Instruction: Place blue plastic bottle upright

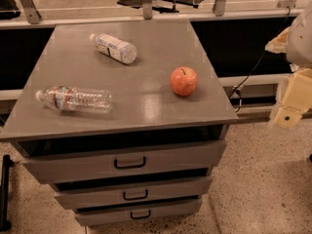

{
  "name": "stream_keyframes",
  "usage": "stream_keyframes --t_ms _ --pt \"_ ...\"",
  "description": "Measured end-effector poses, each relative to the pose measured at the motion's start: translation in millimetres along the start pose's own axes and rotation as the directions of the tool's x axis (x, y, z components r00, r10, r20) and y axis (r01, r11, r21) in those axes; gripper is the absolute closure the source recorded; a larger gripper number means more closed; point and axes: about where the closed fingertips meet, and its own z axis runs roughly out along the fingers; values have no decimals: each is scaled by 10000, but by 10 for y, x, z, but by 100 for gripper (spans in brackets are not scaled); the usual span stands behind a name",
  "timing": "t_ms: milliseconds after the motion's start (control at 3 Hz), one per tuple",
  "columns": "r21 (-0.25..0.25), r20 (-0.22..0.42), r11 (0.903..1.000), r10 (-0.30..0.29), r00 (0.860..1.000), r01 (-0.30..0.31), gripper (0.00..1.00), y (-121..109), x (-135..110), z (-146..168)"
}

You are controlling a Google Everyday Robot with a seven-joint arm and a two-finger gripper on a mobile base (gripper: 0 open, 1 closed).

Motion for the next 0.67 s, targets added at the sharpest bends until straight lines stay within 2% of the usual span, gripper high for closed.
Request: stream_keyframes --t_ms 333,667 --pt "0 0 10000 0 10000 0 0 0 0 0" --pt "-130 527 9997 -205 9984 212 0 -129 -509 184"
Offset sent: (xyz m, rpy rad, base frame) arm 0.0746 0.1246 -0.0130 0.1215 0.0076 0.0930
